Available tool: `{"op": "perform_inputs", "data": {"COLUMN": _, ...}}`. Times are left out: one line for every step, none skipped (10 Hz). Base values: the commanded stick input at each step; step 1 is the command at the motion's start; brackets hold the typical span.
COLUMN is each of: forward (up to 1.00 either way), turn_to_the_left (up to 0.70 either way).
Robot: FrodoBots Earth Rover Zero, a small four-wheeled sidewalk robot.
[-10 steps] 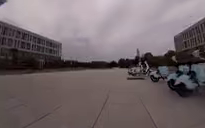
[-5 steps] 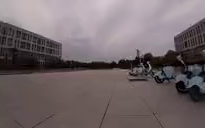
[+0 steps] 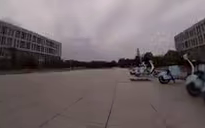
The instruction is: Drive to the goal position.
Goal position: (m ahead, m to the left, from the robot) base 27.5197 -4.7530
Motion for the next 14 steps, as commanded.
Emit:
{"op": "perform_inputs", "data": {"forward": 0.70, "turn_to_the_left": 0.00}}
{"op": "perform_inputs", "data": {"forward": 0.70, "turn_to_the_left": 0.00}}
{"op": "perform_inputs", "data": {"forward": 0.70, "turn_to_the_left": 0.00}}
{"op": "perform_inputs", "data": {"forward": 0.70, "turn_to_the_left": 0.00}}
{"op": "perform_inputs", "data": {"forward": 0.70, "turn_to_the_left": 0.00}}
{"op": "perform_inputs", "data": {"forward": 0.70, "turn_to_the_left": 0.00}}
{"op": "perform_inputs", "data": {"forward": 0.70, "turn_to_the_left": 0.00}}
{"op": "perform_inputs", "data": {"forward": 0.70, "turn_to_the_left": 0.00}}
{"op": "perform_inputs", "data": {"forward": 0.70, "turn_to_the_left": 0.00}}
{"op": "perform_inputs", "data": {"forward": 0.70, "turn_to_the_left": 0.00}}
{"op": "perform_inputs", "data": {"forward": 0.70, "turn_to_the_left": 0.00}}
{"op": "perform_inputs", "data": {"forward": 0.70, "turn_to_the_left": 0.00}}
{"op": "perform_inputs", "data": {"forward": 0.70, "turn_to_the_left": 0.00}}
{"op": "perform_inputs", "data": {"forward": 0.70, "turn_to_the_left": 0.00}}
